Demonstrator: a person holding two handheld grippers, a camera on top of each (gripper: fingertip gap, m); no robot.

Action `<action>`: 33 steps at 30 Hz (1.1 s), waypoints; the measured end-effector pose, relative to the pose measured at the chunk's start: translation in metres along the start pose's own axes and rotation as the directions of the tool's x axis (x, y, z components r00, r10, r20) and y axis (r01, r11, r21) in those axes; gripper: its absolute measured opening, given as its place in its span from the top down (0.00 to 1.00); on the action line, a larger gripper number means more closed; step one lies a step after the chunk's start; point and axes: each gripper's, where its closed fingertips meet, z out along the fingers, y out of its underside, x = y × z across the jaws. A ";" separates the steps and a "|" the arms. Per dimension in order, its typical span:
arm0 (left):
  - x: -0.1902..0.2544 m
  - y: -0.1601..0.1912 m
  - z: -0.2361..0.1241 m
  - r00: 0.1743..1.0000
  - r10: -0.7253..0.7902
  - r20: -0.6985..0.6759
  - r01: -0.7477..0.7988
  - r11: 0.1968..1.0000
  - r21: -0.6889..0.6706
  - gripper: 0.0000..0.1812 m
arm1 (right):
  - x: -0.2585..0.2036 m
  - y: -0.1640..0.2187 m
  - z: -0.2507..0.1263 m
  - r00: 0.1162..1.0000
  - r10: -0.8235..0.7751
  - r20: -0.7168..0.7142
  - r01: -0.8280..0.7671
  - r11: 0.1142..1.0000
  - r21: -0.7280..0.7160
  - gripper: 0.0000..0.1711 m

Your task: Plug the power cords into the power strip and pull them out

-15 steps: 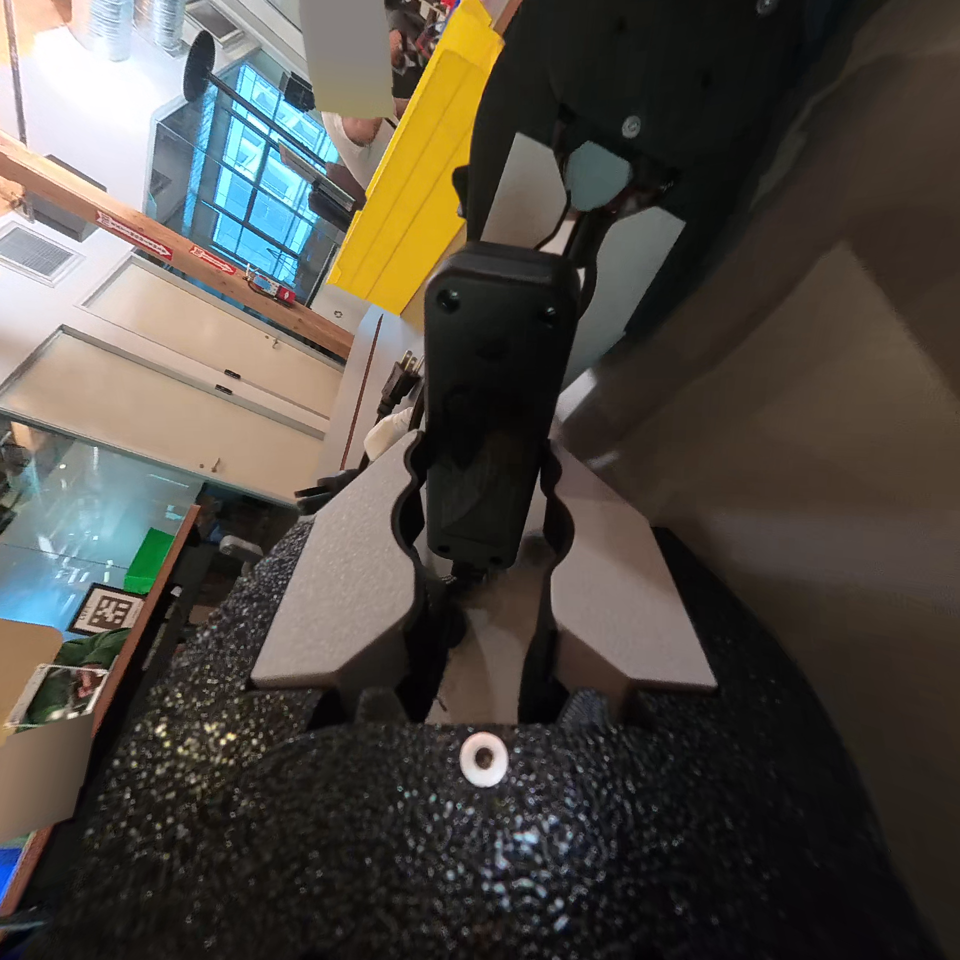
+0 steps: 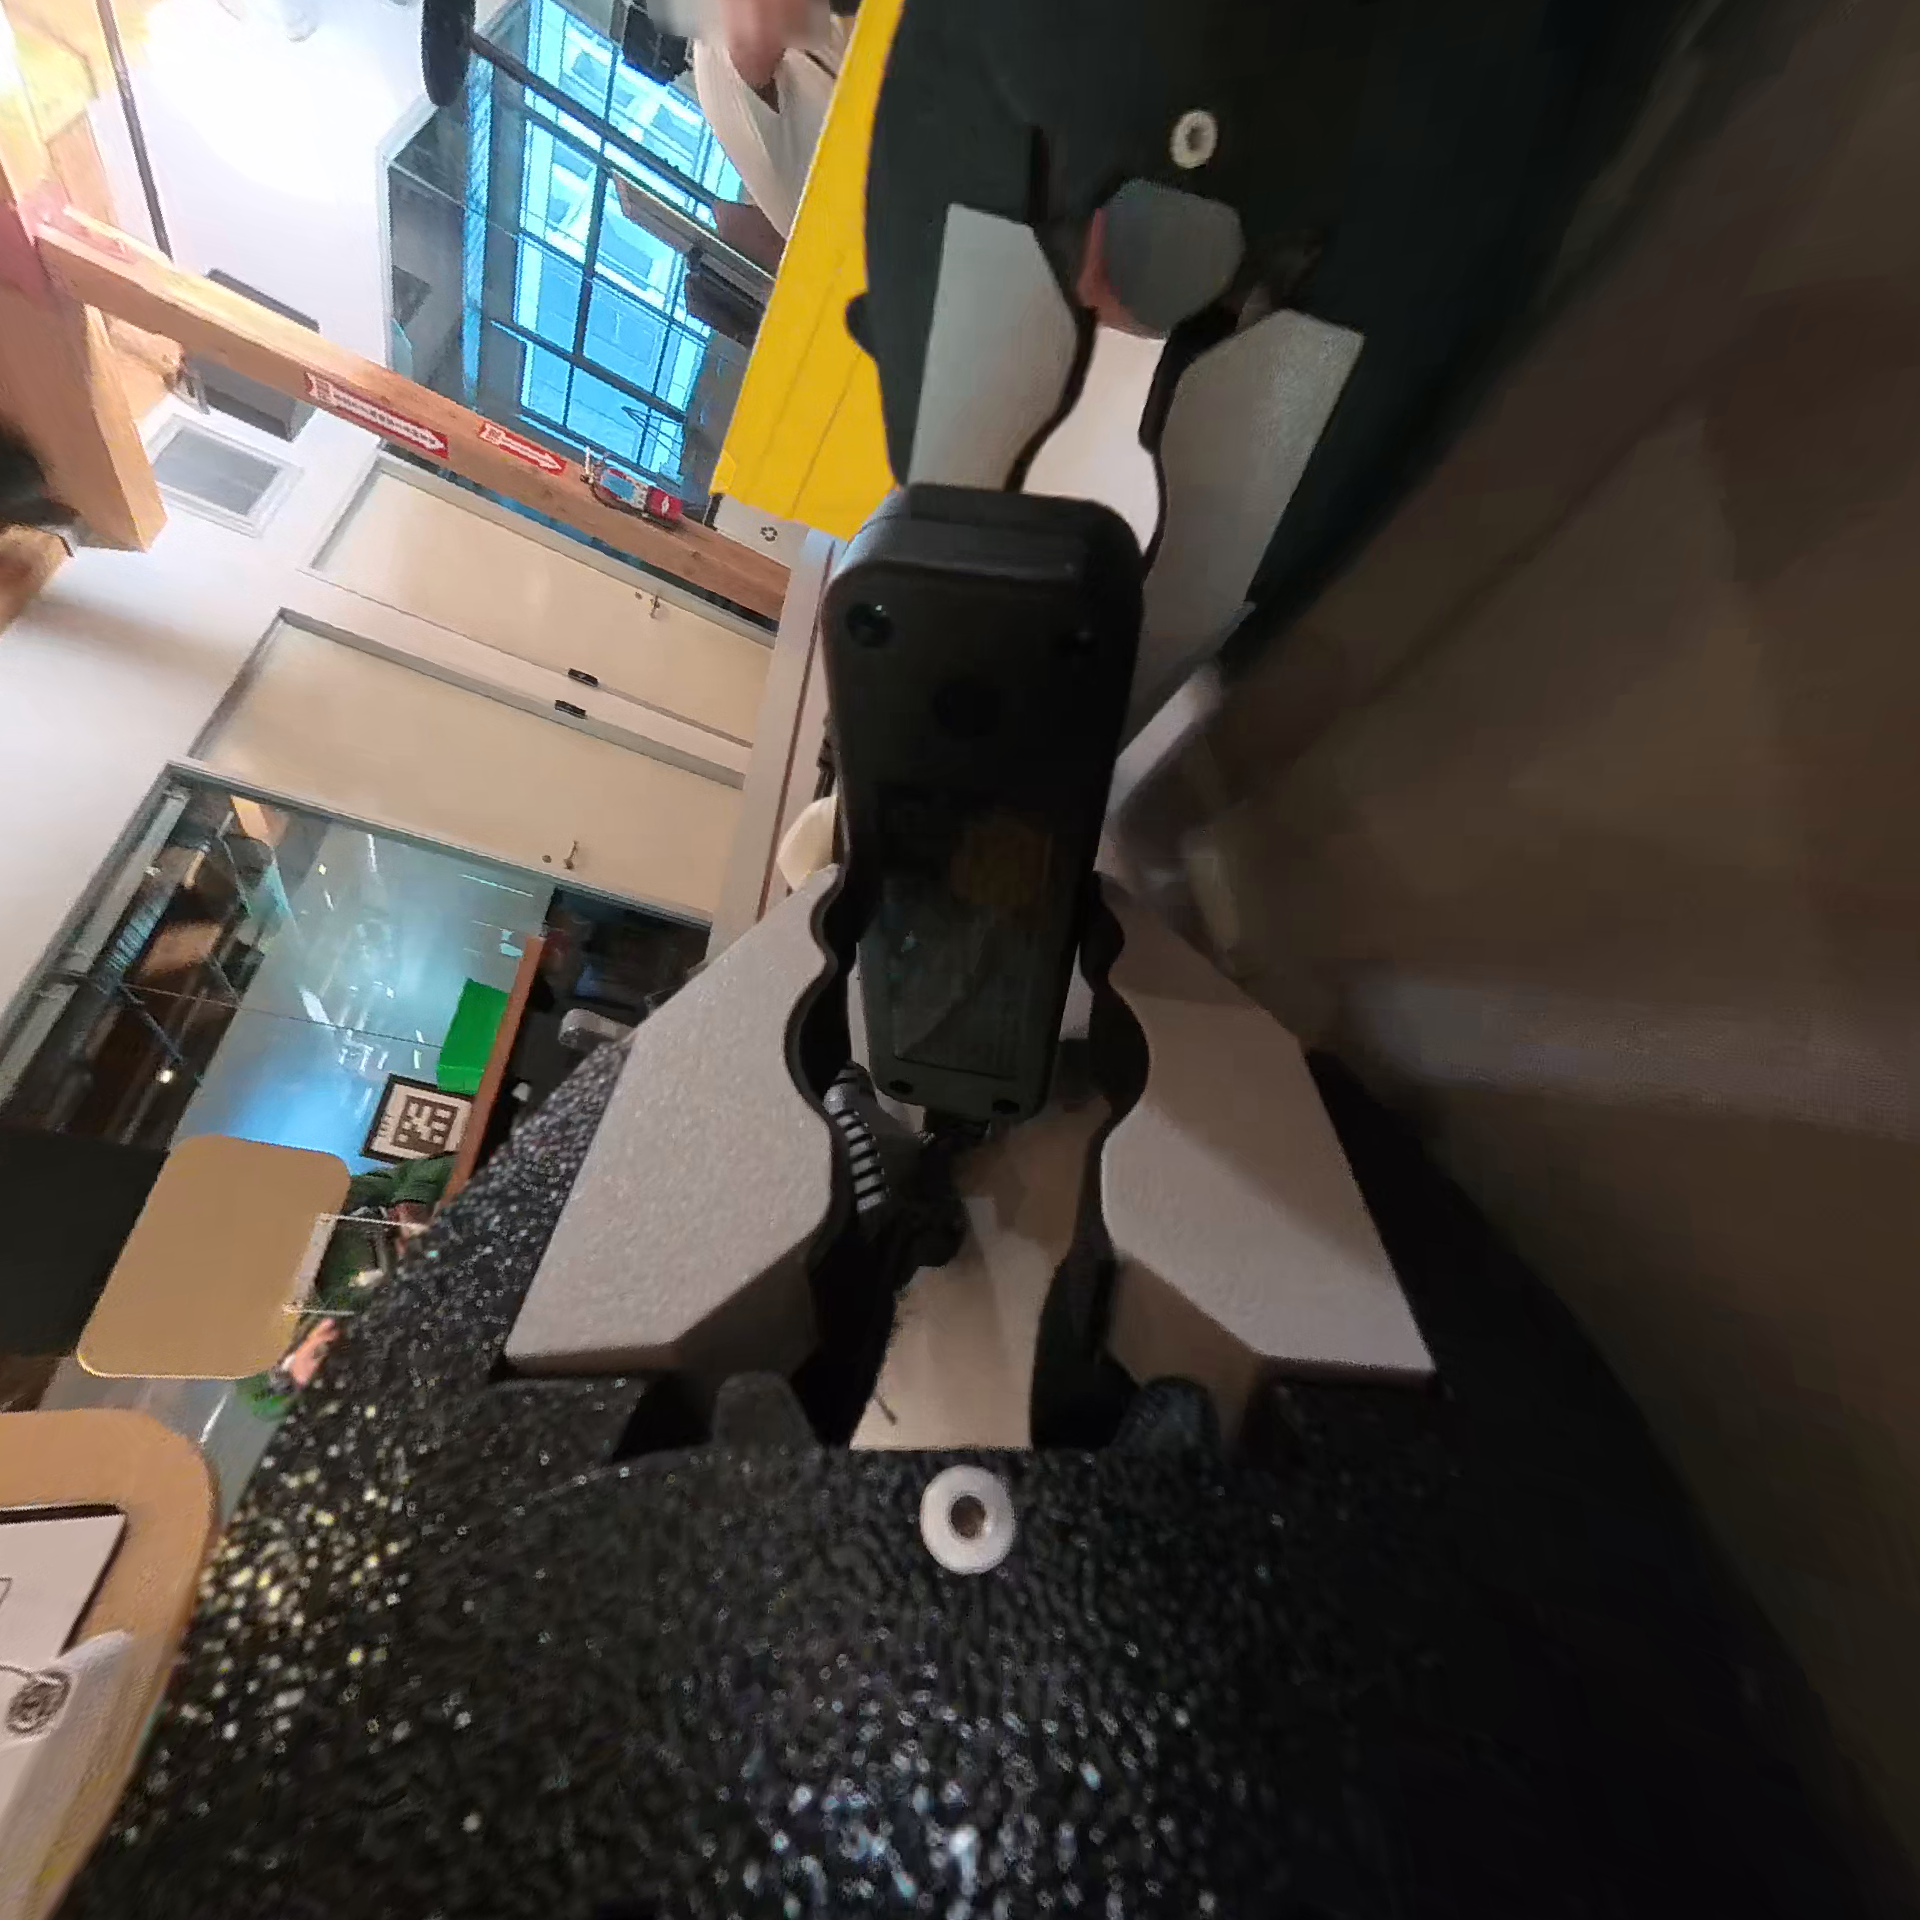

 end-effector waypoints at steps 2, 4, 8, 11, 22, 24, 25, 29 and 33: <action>-0.001 0.002 0.000 1.000 -0.017 0.000 0.017 1.000 0.002 0.77 | 0.002 0.001 0.002 0.999 -0.028 -0.017 0.028 1.000 -0.013 0.90; -0.003 0.003 0.001 0.999 -0.042 -0.002 0.042 0.999 0.012 0.77 | 0.003 0.001 0.004 1.000 -0.022 -0.011 0.022 1.000 0.001 0.91; -0.008 0.013 0.004 0.999 -0.043 0.029 0.044 0.999 -0.031 0.77 | 0.008 0.001 0.015 0.997 -0.071 -0.020 0.072 0.997 0.037 0.91; -0.011 0.019 0.005 0.998 -0.040 0.053 0.043 0.996 -0.074 0.77 | 0.011 0.000 0.023 0.996 -0.086 -0.017 0.087 0.993 0.074 0.91; -0.012 0.021 0.013 0.988 -0.128 0.090 0.141 0.978 -0.154 0.75 | 0.008 0.000 0.030 0.990 -0.130 0.053 0.116 0.971 0.209 0.87; -0.011 0.021 0.014 0.986 -0.132 0.097 0.147 0.975 -0.165 0.74 | 0.007 0.000 0.029 0.988 -0.143 0.055 0.127 0.966 0.226 0.86; -0.011 0.021 0.014 0.986 -0.132 0.101 0.148 0.974 -0.170 0.74 | 0.007 0.000 0.029 0.988 -0.144 0.060 0.126 0.965 0.231 0.86; -0.011 0.021 0.016 0.988 -0.105 0.118 0.126 0.972 -0.198 0.74 | 0.008 0.002 0.028 0.990 -0.128 0.066 0.109 0.965 0.238 0.82; -0.011 0.022 0.017 0.986 -0.102 0.129 0.130 0.966 -0.224 0.74 | 0.011 0.004 0.025 0.991 -0.117 0.062 0.098 0.962 0.255 0.79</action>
